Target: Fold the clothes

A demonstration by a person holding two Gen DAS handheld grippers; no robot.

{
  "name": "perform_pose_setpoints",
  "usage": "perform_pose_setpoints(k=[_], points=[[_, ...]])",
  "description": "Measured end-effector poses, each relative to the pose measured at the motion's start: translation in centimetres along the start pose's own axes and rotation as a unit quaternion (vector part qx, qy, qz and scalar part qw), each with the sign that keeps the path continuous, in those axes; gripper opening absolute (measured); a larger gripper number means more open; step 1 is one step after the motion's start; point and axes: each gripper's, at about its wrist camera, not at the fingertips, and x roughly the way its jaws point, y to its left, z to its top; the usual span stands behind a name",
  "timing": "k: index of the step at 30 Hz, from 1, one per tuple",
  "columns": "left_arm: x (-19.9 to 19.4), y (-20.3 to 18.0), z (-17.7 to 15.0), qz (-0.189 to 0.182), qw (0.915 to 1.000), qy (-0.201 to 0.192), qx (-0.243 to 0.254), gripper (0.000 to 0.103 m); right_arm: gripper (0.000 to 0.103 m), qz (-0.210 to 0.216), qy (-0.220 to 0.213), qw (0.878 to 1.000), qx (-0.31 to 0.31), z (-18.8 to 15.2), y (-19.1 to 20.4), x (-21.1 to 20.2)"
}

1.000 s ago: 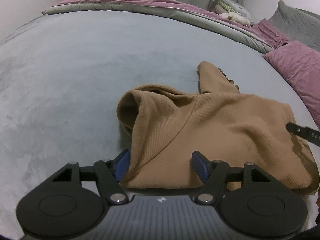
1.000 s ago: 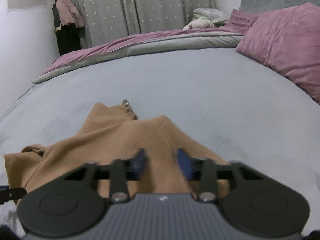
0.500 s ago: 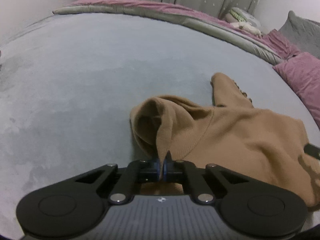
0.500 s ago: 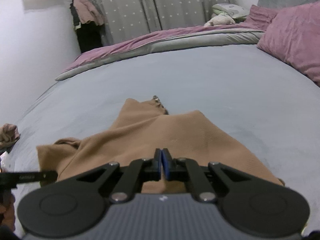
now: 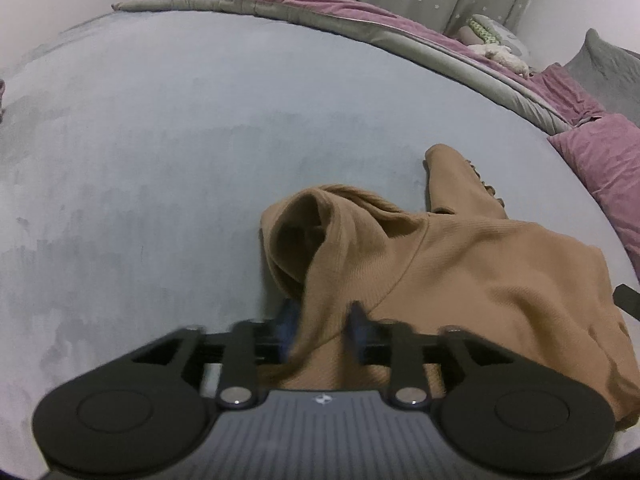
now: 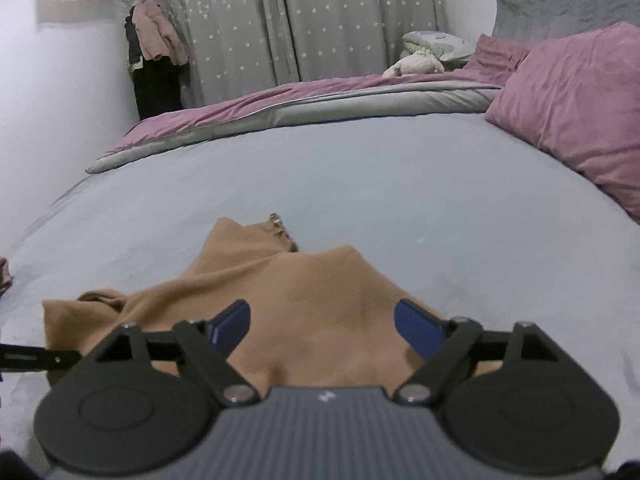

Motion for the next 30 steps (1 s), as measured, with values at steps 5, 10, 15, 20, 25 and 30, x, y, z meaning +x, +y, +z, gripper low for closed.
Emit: perform_pose_setpoints(k=[5,10,15,20,25,30], points=[[-0.1,-0.7,-0.3,-0.004,0.9999,0.011,0.012,0.060,0.096,-0.017,-0.011,1.000,-0.004,0.0,-0.5,0.3],[-0.2,-1.5,-0.8,0.002,0.9995,0.009,0.030,0.060,0.097,-0.019,-0.008,1.000,-0.004,0.0,-1.2,1.5],[0.1,-1.4,-0.7,0.008,0.9996,0.004,0.027,0.057,0.086,-0.009,0.011,1.000,0.016,-0.4,-1.9,3.3],[1.0,-0.9,-0.5,0.011,0.9998,0.003,0.015,0.041,0.036,0.007,0.030,0.999,0.018,-0.9,-2.0,4.6],[1.5,-0.7,-0.2,-0.001,1.0000,-0.004,-0.001,0.025,0.007,0.019,0.039,0.999,0.003,-1.2,-1.4,4.7],[1.6,-0.9,0.2,0.013,0.9994,-0.030,0.010,0.006,0.006,0.028,0.027,0.999,0.020,-0.8,-1.4,3.4]])
